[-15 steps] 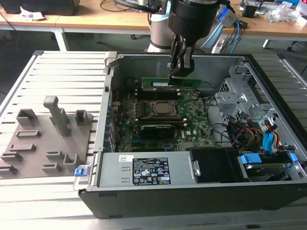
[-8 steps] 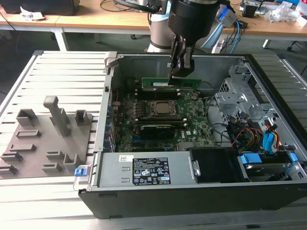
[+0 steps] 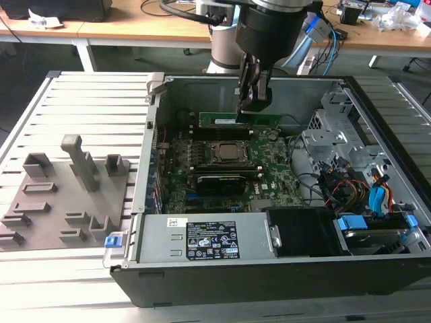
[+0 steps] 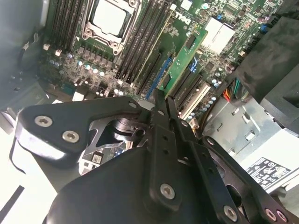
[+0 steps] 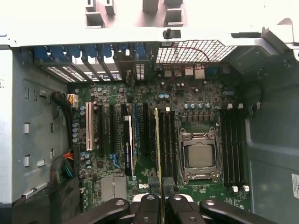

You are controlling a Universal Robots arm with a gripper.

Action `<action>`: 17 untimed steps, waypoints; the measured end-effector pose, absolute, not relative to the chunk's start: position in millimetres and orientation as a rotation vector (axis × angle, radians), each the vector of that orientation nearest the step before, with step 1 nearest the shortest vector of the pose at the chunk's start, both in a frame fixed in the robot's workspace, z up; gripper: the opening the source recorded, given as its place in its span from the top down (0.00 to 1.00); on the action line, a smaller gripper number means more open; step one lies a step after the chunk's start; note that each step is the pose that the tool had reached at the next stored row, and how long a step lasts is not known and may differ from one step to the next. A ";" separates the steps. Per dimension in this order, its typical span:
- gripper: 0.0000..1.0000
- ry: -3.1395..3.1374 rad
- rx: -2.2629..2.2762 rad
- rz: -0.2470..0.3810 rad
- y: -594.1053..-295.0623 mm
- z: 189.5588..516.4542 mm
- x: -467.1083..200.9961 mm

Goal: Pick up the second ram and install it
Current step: 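Insert the second ram into the second slot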

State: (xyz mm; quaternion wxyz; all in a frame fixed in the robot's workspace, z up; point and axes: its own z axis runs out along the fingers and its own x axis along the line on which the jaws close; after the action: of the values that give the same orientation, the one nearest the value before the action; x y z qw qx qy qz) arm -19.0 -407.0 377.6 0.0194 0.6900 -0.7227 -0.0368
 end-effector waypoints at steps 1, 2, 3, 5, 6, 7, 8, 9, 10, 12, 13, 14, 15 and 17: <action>0.87 -2.243 2.141 -0.114 -407.0 376.7 -19.0; 0.87 -2.243 2.141 -0.114 -407.0 376.1 -19.0; 0.87 -2.243 2.141 -0.114 -407.0 374.6 -19.0; 0.87 -2.243 2.141 -0.114 -407.0 372.2 -19.0; 0.87 -2.243 2.141 -0.114 -407.0 370.3 -19.0; 0.87 -2.243 2.141 -0.114 -406.1 365.9 -19.0; 0.87 -2.243 2.141 -0.114 -403.0 363.7 -19.0; 0.87 -2.243 2.141 -0.114 -399.6 360.7 -19.0; 0.87 -2.243 2.141 -0.114 -398.8 359.0 -18.9; 0.87 -2.243 2.141 -0.114 -398.3 355.0 -19.0; 0.87 -2.243 2.141 -0.114 -398.3 353.2 -19.0; 0.87 -2.243 2.141 -0.114 -398.1 350.7 -19.0; 0.87 -2.243 2.141 -0.114 -398.1 348.4 -19.0; 0.87 -2.243 2.141 -0.114 -398.1 346.4 -19.0</action>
State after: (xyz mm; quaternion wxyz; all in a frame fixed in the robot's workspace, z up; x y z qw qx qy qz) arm -19.0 -398.1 346.4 0.0194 0.6900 -0.7226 -0.0367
